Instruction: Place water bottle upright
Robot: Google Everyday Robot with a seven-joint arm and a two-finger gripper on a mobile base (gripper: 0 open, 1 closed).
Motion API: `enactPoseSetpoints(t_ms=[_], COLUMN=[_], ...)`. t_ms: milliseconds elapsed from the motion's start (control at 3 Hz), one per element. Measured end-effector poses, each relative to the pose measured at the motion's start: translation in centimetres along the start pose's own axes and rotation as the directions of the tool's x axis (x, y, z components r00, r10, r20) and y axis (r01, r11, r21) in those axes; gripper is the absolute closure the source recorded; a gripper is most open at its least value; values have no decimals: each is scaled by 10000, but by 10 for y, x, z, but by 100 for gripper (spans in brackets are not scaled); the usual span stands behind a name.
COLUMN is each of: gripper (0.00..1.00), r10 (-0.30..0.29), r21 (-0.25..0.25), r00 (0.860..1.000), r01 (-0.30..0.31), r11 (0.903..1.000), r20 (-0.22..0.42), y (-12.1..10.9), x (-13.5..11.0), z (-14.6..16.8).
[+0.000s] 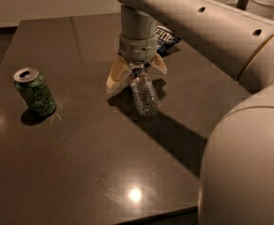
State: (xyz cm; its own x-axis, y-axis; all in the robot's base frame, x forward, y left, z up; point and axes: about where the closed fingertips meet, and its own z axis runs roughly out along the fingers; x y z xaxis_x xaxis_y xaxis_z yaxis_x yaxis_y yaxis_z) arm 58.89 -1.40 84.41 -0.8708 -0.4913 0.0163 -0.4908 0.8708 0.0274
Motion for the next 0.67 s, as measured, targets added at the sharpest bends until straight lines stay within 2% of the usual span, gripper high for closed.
enactPoseSetpoints(t_ms=[333,667], gripper=[18,41], r10=[37,-4], r21=[-33,98], r00=[10000,9999], r01=[-37,2], r11=[10000,10000], r20=[-3,159], y=[-3,-6], x=[0,2], z=[1,-8])
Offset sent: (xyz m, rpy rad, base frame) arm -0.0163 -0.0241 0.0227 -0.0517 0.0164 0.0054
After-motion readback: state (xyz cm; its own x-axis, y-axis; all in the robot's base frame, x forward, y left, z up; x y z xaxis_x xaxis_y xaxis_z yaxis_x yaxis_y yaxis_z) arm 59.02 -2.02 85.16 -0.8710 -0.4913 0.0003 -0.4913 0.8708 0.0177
